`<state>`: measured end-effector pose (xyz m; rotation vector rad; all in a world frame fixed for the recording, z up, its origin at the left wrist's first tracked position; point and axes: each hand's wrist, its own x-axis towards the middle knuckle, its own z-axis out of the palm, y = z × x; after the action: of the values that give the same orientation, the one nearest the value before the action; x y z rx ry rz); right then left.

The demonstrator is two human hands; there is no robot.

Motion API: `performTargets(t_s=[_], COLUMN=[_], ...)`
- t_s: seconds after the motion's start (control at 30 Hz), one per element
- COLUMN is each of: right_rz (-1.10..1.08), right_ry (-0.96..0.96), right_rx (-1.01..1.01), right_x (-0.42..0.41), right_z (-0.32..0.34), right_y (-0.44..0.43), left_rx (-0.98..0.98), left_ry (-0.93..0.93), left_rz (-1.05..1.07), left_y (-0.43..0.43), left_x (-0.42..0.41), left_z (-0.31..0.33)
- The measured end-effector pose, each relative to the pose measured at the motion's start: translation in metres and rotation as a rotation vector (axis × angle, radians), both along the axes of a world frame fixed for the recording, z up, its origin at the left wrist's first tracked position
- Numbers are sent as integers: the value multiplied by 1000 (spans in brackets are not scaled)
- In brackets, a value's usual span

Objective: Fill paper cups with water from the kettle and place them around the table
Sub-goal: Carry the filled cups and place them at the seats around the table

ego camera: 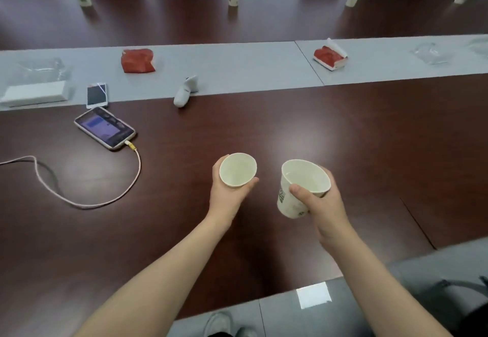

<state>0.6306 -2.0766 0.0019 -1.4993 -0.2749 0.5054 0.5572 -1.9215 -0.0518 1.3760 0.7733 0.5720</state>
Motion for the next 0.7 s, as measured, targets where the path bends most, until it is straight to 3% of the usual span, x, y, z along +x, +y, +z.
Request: performTargets(t_s=[0.3,0.7], right_rz=[-54,-52], right_ry=[64,75], right_rx=[9,4], right_x=[19,11], right_z=[-25,-30], right_y=[6,2], left_rx=[30,-29], left_ry=[74,128], left_rz=[-93,-113], left_y=[3,-1], left_x=[-5,-14], left_z=[-34,-31])
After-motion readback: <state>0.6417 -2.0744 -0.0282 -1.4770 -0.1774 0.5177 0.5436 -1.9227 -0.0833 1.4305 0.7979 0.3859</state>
